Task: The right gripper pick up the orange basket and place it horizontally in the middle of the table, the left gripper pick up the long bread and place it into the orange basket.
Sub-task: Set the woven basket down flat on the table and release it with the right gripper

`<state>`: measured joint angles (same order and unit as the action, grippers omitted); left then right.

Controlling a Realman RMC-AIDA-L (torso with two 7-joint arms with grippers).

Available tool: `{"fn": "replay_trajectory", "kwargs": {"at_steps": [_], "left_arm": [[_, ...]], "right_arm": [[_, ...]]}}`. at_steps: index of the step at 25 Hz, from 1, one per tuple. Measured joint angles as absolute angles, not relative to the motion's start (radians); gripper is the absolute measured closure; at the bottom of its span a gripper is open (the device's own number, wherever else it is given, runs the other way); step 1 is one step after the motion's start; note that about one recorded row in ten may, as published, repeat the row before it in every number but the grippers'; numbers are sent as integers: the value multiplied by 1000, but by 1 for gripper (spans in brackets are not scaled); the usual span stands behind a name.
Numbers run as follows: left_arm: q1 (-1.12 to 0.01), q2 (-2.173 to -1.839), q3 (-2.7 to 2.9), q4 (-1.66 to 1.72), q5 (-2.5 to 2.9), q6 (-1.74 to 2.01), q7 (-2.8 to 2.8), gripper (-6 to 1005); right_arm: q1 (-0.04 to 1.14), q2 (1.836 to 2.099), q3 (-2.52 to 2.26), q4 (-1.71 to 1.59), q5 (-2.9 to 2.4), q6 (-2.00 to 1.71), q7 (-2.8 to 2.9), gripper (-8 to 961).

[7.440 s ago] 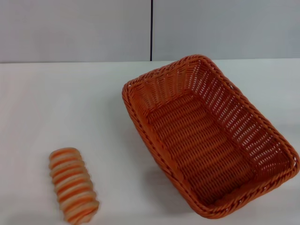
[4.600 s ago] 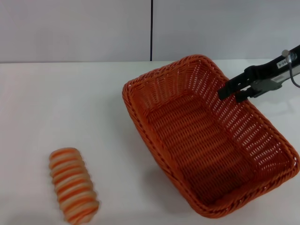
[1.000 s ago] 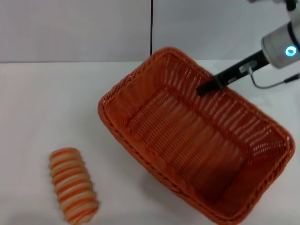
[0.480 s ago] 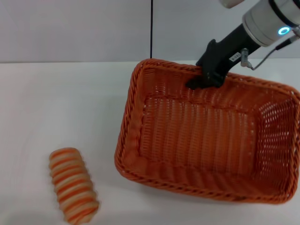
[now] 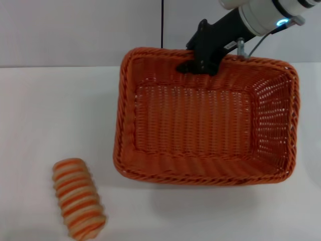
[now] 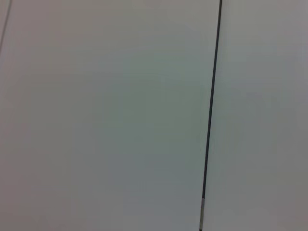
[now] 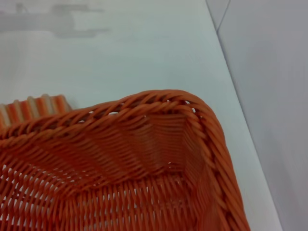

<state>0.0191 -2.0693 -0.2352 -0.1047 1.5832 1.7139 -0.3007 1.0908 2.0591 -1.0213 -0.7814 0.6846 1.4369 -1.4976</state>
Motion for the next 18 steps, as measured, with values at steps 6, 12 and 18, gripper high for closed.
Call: {"fn": "replay_trajectory", "kwargs": {"at_steps": [6, 12, 18], "left_arm": [[42, -2070, -233, -105, 1583, 1743, -305, 346], [29, -2071, -228, -104, 1583, 1740, -303, 345], [24, -2070, -227, -104, 1583, 1740, -304, 345]], "right_arm": [[1105, 2078, -1108, -721, 687, 1379, -1503, 805], [1093, 2083, -1189, -676, 775, 1294, -1517, 801], [1072, 2083, -1200, -675, 814, 1264, -1561, 797]]}}
